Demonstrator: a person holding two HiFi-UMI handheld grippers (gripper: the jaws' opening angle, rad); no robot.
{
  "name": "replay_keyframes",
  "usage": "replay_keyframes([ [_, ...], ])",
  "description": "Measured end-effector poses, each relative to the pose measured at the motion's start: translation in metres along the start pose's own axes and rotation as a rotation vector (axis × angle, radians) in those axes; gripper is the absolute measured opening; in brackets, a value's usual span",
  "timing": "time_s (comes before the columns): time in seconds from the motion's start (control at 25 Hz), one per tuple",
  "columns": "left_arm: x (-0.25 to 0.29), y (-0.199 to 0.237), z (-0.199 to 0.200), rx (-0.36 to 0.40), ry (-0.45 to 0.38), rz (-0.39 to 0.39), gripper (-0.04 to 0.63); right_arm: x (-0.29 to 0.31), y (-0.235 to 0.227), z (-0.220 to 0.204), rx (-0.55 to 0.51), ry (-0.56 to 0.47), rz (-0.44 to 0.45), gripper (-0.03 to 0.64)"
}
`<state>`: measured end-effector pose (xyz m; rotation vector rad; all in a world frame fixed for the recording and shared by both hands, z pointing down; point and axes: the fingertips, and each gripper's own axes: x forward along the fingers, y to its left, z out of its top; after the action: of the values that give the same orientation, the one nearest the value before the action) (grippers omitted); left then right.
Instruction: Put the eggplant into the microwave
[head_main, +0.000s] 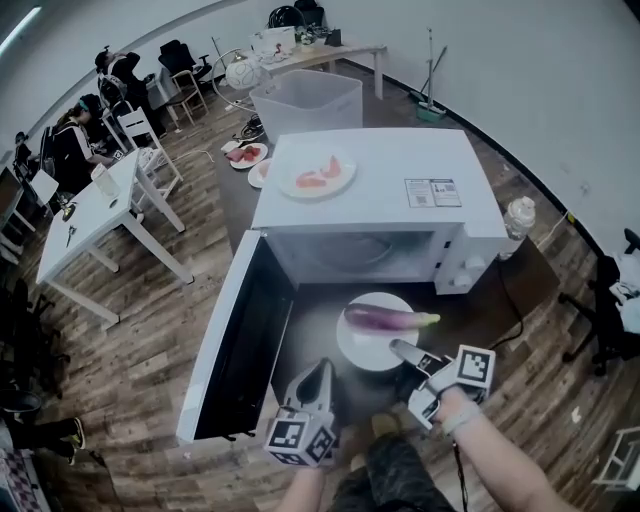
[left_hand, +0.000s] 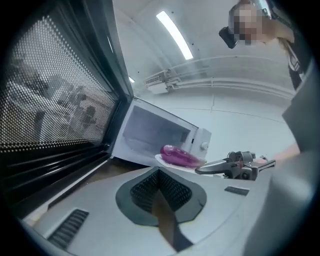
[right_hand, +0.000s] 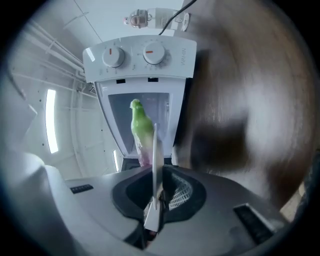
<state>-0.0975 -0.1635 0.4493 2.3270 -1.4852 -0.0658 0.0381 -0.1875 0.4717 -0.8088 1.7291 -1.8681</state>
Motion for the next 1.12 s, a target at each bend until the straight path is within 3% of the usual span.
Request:
replay_keyframes([
  [0.6,0.072,0.006,0.008,-0.006,-0.048,-0.02,0.005,0.073,0.0,0.053,0.045,-0.051,0.021,0.026],
  [0.76,0.082,0.008,0.013,-0.005,-0.019,-0.007,0.005,0.087,0.002,0.063,0.04,-0.06,0.022,0.026],
  [1.12,0.108,-0.005,0.006,-0.022,0.042,-0.059,0.005,0.107,0.003,0.076,0.042,-0.076,0.006,0.028],
])
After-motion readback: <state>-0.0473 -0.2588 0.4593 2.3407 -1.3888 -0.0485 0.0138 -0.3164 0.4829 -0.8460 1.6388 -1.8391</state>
